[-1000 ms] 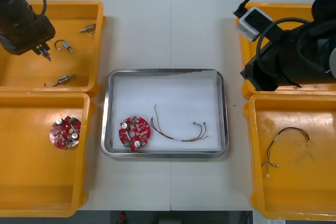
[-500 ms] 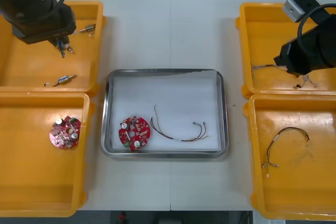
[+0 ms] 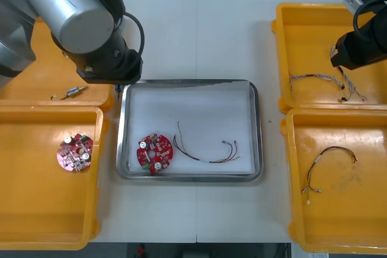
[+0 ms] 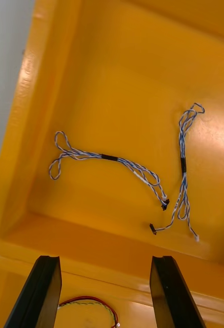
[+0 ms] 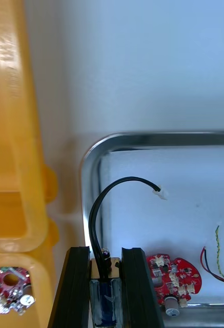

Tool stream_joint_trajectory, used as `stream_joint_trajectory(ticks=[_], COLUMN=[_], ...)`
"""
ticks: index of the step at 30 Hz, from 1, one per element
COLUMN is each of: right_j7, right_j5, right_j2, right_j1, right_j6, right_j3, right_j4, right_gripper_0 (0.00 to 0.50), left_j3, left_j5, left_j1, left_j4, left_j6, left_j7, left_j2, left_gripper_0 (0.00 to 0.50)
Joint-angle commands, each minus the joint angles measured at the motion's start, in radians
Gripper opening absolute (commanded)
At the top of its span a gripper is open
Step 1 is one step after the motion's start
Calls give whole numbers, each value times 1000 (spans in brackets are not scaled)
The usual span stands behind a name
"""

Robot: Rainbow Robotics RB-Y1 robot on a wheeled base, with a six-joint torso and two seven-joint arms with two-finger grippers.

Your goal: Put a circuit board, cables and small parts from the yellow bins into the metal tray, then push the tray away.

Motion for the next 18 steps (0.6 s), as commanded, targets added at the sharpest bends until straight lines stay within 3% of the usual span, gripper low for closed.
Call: stream_joint_trajectory(ticks=[1,8,18], right_j7=[32,155,316], right_j5=[49,155,207], right_j2=[-31,-31,-31], right_j1=[-105,-165,-265], right_j6=[3,3,-121], right_j3=[-25,-31,-128], right_j4=[108,287,546], right_gripper_0=[500,500,500], left_j3=[-87,-182,-240], left_j5=[-25,-51,-56], left_j1=[1,1,1], left_j4=[6,78,115], left_j6=[-73,-160,-212], left_j7=[70,77,84], left_j2=[-39,-74,-88], left_gripper_0=[0,0,2])
